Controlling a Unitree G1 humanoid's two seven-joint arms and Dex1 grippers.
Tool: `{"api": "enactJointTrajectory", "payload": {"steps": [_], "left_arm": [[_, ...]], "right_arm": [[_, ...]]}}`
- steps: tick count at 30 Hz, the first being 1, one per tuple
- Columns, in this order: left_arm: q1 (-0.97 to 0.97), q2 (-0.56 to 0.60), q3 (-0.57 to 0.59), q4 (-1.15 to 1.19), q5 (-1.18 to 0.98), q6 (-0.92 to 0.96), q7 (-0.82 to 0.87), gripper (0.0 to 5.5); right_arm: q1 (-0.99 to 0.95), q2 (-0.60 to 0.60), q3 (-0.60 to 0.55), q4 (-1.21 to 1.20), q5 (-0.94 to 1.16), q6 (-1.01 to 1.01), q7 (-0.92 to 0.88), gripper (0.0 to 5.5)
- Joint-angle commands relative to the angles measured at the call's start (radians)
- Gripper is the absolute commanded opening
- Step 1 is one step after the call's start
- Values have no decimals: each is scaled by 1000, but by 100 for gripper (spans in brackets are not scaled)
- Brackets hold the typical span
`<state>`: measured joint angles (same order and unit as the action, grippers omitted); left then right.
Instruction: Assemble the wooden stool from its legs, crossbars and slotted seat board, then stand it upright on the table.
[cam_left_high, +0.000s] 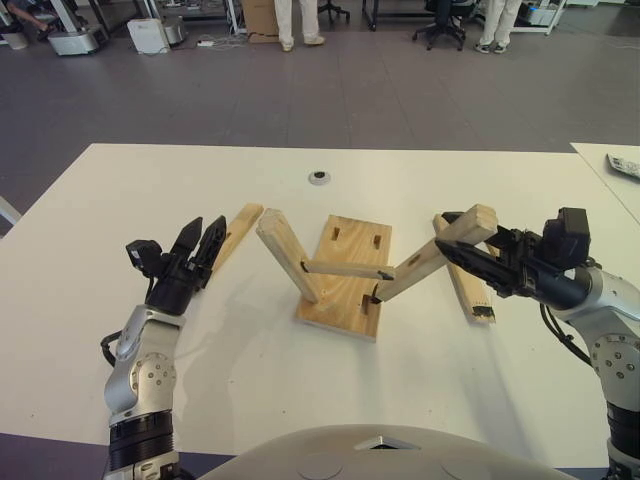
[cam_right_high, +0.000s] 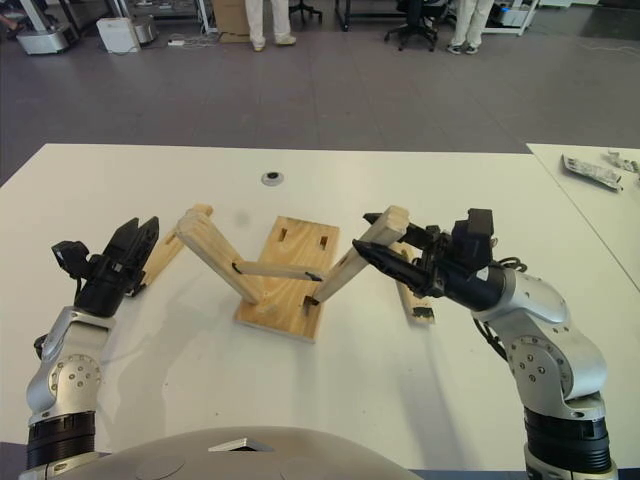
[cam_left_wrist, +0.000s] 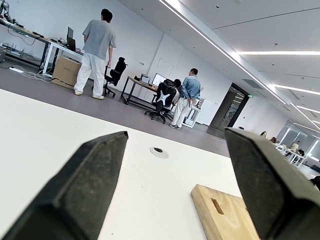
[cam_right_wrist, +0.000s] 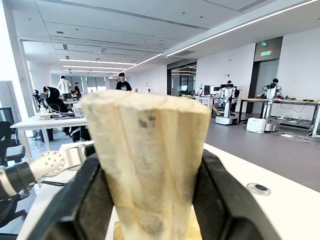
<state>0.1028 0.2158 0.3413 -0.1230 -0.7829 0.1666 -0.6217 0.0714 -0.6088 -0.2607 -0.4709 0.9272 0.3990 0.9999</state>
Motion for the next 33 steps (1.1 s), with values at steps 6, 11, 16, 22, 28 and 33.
{"api": "enactJointTrajectory", "payload": {"steps": [6, 11, 16, 22, 28, 33], "left_arm": [[-17, 14, 5, -1, -31, 27, -32, 354], [-35, 26, 10, 4, -38, 41, -35, 354], [-33, 25, 7, -9, -43, 49, -33, 354], [-26, 12, 1, -19, -42, 51, -30, 354], [-31, 3, -9, -24, -40, 51, -25, 354], [-30, -1, -18, -34, -42, 58, -21, 354]], "right_arm": [[39, 38, 51, -12, -2, -1, 3, 207], [63, 53, 60, 32, -40, -35, 18, 207], [-34, 0, 60, 136, -85, -54, 73, 207], [-137, -48, 121, 171, -133, -44, 139, 207], [-188, -58, 196, 227, -196, -37, 174, 207], [-220, -38, 248, 273, -250, -60, 158, 207]]}}
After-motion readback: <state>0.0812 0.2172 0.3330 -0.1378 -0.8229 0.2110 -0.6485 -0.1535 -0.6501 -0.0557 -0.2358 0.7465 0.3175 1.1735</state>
